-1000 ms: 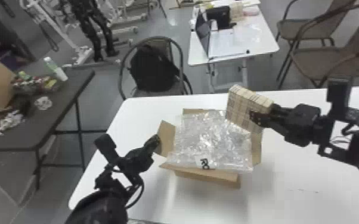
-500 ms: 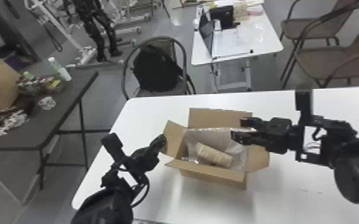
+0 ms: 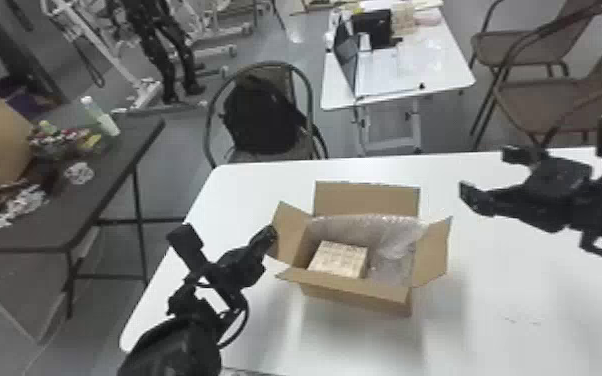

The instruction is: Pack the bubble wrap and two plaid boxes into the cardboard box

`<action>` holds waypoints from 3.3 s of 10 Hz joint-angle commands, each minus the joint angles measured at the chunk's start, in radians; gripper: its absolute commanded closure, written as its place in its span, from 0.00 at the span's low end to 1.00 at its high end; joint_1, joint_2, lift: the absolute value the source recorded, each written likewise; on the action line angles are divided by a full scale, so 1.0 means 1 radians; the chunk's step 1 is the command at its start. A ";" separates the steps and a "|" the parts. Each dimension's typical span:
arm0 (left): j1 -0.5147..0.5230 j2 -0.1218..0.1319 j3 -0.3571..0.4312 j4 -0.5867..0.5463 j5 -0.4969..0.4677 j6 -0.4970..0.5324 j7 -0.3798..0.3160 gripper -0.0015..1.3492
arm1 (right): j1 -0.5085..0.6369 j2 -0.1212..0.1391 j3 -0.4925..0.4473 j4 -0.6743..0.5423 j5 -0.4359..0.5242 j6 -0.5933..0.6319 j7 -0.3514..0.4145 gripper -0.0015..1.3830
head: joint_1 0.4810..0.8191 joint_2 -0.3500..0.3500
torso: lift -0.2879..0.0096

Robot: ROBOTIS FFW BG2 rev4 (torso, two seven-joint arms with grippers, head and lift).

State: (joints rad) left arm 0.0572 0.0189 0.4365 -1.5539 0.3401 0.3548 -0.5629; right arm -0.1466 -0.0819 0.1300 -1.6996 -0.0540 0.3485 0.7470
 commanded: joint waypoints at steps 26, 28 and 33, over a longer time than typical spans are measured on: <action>0.030 0.001 0.016 -0.006 0.031 -0.002 -0.006 0.90 | 0.311 -0.067 -0.355 0.311 -0.150 -0.393 -0.727 0.13 | 0.63 0.39 | 0.81; 0.033 0.001 0.018 -0.006 0.033 -0.002 -0.008 0.90 | 0.288 -0.052 -0.355 0.336 -0.135 -0.393 -0.727 0.13 | 0.63 0.39 | 0.81; 0.032 0.001 0.016 -0.006 0.037 0.001 -0.012 0.90 | 0.279 -0.067 -0.366 0.362 -0.110 -0.384 -0.716 0.17 | 0.63 0.39 | 0.81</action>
State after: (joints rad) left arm 0.0914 0.0197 0.4540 -1.5591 0.3767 0.3558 -0.5752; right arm 0.1318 -0.1459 -0.2361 -1.3388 -0.1635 -0.0352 0.0307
